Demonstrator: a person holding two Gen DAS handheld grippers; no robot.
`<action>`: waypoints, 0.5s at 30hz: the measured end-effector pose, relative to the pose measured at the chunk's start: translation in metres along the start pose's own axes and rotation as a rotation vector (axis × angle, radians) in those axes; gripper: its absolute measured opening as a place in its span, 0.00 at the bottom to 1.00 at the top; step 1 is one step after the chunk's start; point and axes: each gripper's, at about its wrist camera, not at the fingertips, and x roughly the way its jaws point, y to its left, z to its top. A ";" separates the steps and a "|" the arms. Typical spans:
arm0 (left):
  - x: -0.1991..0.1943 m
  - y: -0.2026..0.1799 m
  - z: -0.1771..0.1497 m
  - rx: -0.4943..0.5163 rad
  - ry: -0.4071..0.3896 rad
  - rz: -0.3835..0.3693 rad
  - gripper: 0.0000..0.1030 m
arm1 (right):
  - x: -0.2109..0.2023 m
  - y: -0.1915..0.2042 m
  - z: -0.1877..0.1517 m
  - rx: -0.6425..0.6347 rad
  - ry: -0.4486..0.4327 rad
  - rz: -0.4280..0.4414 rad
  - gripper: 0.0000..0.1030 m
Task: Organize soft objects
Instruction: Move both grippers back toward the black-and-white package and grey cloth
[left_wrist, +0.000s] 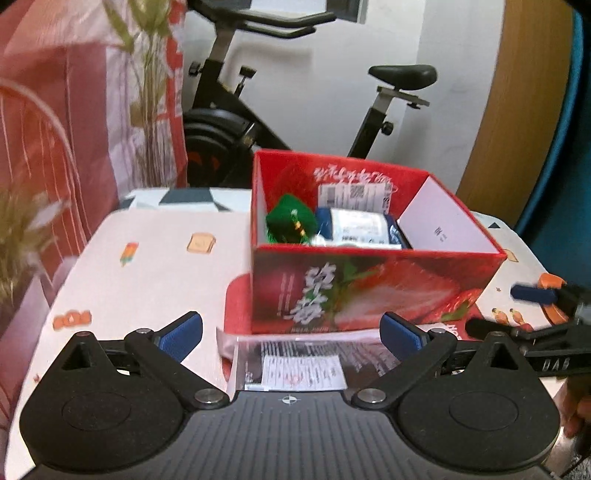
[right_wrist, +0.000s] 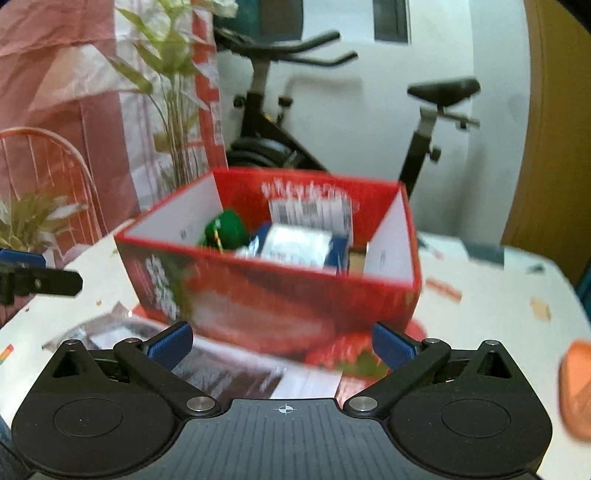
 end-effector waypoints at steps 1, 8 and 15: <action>0.003 0.003 -0.003 -0.014 0.008 -0.002 1.00 | 0.004 0.001 -0.006 0.005 0.014 -0.001 0.99; 0.017 0.021 -0.023 -0.083 0.059 0.010 1.00 | 0.016 0.002 -0.037 0.045 0.081 0.002 0.99; 0.005 0.030 -0.054 -0.241 0.060 0.014 1.00 | 0.001 -0.005 -0.053 0.046 0.027 0.009 0.99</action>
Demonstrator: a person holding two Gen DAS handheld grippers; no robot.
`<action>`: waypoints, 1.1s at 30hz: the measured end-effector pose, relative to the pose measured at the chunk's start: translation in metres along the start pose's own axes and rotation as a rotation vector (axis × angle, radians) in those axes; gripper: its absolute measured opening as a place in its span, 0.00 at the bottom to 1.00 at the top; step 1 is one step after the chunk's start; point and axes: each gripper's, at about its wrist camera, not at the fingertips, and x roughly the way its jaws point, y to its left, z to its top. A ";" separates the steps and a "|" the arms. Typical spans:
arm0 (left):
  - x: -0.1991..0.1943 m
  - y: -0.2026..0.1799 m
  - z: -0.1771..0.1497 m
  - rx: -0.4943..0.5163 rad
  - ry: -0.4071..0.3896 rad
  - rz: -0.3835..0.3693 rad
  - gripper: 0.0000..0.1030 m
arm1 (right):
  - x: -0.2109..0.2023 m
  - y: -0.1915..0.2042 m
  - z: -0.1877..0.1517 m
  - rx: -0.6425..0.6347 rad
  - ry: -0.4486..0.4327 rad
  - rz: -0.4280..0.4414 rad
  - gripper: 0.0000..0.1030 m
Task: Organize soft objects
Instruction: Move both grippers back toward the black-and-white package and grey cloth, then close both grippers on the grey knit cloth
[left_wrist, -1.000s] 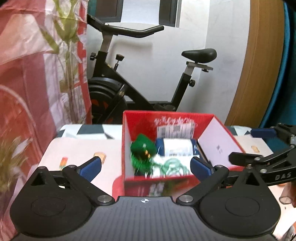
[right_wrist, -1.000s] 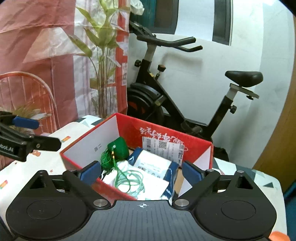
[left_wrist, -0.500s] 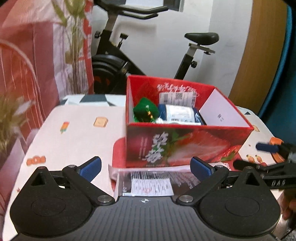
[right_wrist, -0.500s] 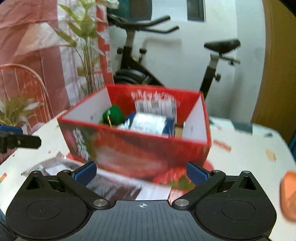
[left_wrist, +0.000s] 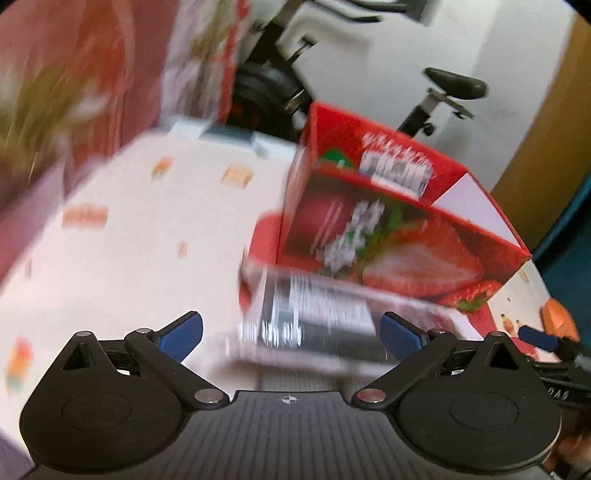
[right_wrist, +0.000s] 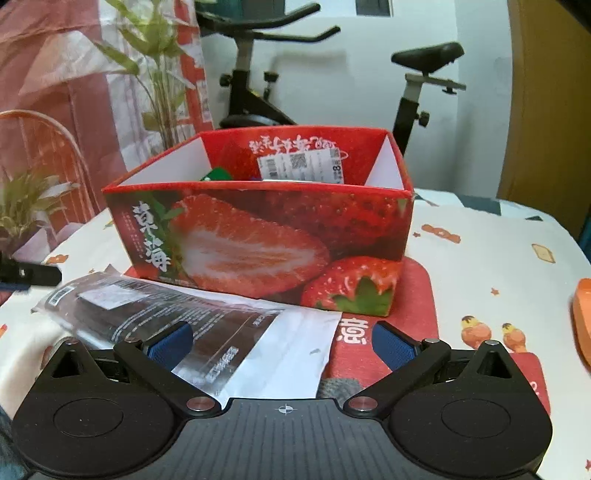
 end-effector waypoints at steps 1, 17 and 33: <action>-0.001 0.002 -0.008 -0.036 0.018 -0.013 1.00 | -0.002 -0.001 -0.003 -0.008 0.002 0.015 0.99; 0.008 -0.005 -0.067 0.028 0.025 0.011 1.00 | 0.003 -0.008 -0.055 -0.047 0.026 -0.014 0.99; 0.024 -0.006 -0.078 0.052 0.004 -0.062 0.91 | 0.011 -0.015 -0.060 0.010 -0.048 0.065 0.92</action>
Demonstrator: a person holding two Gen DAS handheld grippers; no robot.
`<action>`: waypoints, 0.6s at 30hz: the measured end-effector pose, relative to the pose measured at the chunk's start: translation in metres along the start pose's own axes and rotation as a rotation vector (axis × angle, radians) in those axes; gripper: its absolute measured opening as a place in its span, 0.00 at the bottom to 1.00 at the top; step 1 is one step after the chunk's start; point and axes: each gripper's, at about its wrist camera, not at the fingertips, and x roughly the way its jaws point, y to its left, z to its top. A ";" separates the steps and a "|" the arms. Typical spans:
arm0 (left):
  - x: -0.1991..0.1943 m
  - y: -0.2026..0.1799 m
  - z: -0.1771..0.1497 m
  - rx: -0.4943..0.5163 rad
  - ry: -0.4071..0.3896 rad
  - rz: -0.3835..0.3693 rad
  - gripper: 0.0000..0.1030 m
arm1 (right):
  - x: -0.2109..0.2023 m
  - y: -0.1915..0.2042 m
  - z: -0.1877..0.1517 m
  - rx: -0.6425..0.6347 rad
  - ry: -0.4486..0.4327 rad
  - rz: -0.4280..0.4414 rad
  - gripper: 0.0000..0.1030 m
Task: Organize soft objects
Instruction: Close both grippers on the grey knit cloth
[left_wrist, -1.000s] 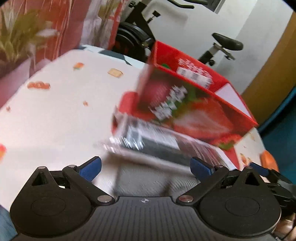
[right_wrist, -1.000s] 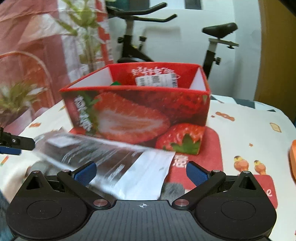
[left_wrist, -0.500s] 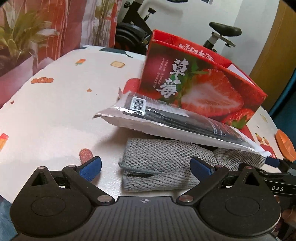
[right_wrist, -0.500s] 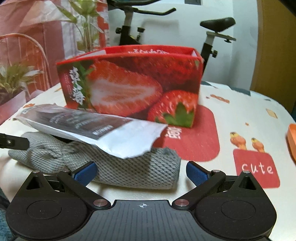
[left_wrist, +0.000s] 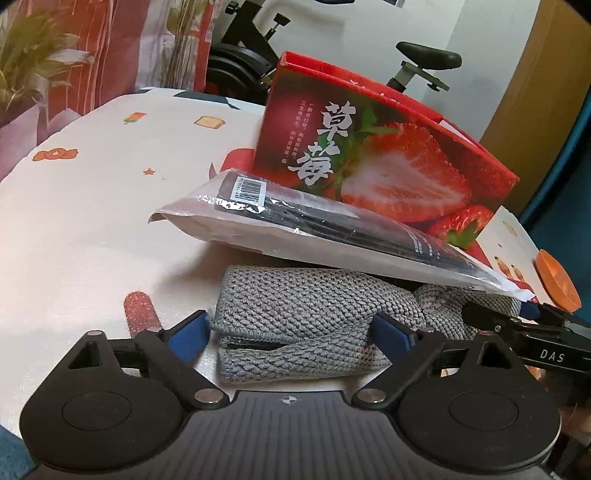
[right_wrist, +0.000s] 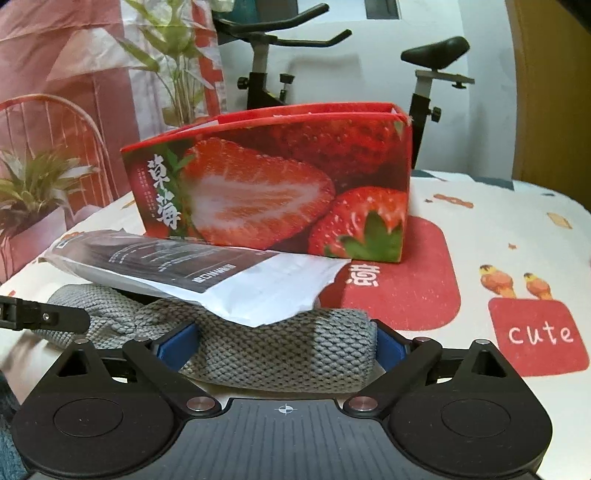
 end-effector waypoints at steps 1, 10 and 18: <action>0.000 0.000 0.000 -0.003 -0.002 0.002 0.85 | 0.001 -0.001 -0.001 0.005 0.003 0.003 0.91; 0.000 -0.001 -0.001 0.008 -0.008 -0.013 0.64 | 0.004 0.002 -0.005 -0.017 0.004 0.042 0.75; -0.003 -0.008 0.002 0.022 0.040 -0.041 0.38 | 0.003 -0.001 -0.001 0.025 0.047 0.059 0.67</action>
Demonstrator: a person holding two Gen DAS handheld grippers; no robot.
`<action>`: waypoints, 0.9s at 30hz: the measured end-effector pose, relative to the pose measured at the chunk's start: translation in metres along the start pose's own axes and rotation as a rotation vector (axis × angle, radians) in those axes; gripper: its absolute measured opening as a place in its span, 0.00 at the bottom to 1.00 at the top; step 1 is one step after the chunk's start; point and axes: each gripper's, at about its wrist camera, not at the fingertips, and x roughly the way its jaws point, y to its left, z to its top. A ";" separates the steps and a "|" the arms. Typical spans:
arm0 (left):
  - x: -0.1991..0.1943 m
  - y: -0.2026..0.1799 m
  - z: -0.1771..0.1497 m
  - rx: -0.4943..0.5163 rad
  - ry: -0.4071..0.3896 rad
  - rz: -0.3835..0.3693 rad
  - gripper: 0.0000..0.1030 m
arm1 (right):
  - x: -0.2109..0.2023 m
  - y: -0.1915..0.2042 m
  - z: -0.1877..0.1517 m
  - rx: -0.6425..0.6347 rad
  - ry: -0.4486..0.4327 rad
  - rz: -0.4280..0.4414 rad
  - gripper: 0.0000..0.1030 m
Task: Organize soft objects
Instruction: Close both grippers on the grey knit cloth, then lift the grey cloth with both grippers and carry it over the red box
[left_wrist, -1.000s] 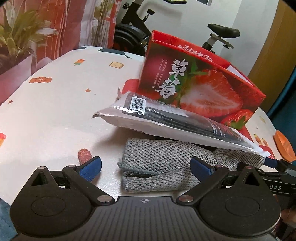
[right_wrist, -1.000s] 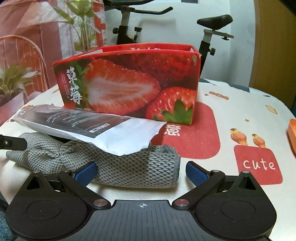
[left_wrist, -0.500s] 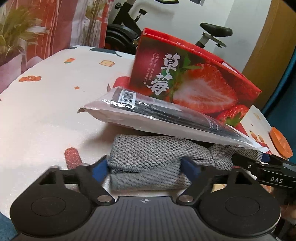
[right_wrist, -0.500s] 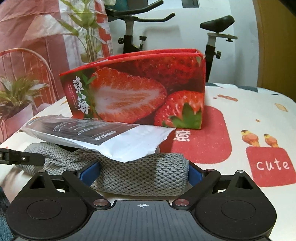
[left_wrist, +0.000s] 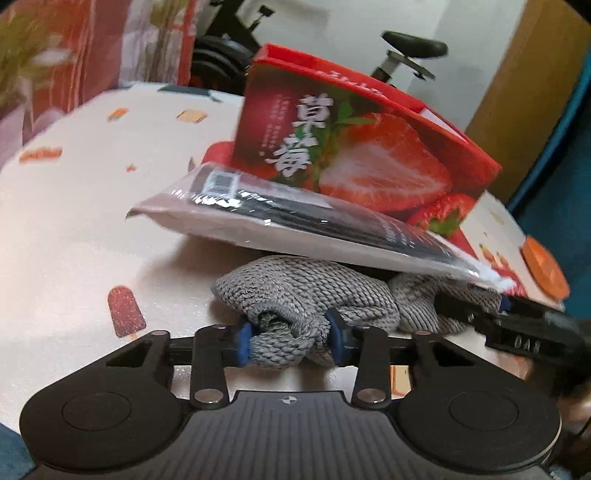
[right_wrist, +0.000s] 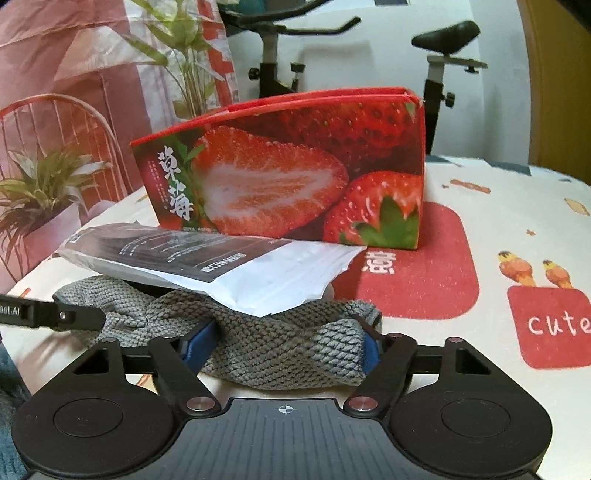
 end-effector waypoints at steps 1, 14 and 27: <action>-0.003 -0.006 0.000 0.031 -0.001 0.013 0.35 | -0.001 0.001 0.001 0.014 0.013 -0.002 0.63; -0.015 -0.003 -0.004 -0.033 0.045 0.071 0.33 | -0.020 0.006 0.002 0.095 0.123 0.047 0.46; -0.011 0.006 -0.009 -0.080 0.039 0.078 0.48 | -0.026 0.003 -0.002 0.103 0.144 0.074 0.38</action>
